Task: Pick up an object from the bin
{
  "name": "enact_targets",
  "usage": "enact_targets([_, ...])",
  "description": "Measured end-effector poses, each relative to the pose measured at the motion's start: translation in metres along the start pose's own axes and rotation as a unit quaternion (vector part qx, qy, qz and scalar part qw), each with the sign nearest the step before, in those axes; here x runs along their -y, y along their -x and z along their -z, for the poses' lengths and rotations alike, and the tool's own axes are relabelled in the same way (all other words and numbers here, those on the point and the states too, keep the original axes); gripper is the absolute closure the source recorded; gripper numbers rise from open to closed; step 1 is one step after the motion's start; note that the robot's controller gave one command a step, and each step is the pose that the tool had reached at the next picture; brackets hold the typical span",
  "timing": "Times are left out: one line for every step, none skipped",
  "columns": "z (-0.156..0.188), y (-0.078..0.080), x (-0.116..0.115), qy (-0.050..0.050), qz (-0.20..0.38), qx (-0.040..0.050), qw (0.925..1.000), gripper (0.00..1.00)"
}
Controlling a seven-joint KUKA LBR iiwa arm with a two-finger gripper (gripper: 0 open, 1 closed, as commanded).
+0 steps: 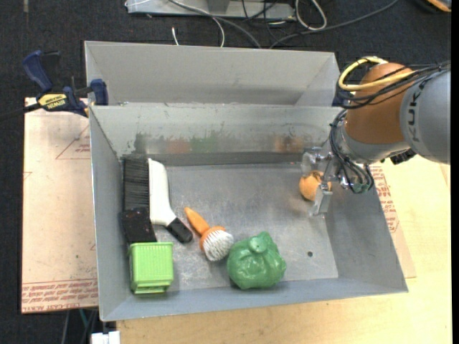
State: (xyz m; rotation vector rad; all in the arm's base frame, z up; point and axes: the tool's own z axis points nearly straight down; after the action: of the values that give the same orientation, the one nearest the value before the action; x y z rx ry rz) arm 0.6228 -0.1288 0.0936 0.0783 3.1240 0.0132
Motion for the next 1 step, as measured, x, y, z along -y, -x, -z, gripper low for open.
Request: enact_targets([0.0013,-0.0005,0.0028,-0.001,-0.007,0.0035,1.0,0.0])
